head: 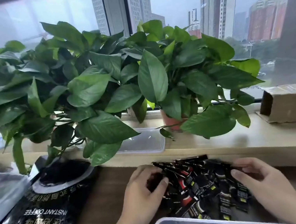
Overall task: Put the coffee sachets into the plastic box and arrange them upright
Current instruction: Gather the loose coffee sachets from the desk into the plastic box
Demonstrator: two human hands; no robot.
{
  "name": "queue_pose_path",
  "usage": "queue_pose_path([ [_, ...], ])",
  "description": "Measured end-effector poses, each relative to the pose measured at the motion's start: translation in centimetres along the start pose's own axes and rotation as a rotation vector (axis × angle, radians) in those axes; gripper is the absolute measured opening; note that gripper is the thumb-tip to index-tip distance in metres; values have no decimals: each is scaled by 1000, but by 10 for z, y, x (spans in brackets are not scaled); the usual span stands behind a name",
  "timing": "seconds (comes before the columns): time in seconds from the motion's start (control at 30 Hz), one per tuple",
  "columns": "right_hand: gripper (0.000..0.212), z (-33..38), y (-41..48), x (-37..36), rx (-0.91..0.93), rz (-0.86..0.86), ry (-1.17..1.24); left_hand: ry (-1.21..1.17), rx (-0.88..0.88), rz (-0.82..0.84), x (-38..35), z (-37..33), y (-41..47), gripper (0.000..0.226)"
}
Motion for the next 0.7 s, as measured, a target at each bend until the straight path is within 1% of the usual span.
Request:
queue_pose_path([
  [0.13, 30, 2, -5, -11, 60, 67, -89, 126, -47, 134, -9, 0, 2, 43],
  [0.27, 45, -12, -4, -17, 86, 83, -220, 213, -67, 177, -18, 4, 3, 50],
  [0.4, 54, -11, -7, -16, 132, 51, -424, 225, -83, 176, -20, 4, 4, 46],
  [0.6, 55, -15, -7, -10, 118, -83, -461, 208, -86, 167, -20, 1, 2, 33],
  [0.7, 65, -22, -4, -9, 68, -58, -491, 166, -73, 157, -20, 2, 2, 22],
])
Point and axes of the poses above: each hand's wrist, its own y-axis towards the middle knuckle, its own x-axis out of the back of the hand, z = x × y, the point moved 3 cm from there along y, towards the middle knuckle, and after that the axes turned 3 degrees about -x, right-handed, at the moved point
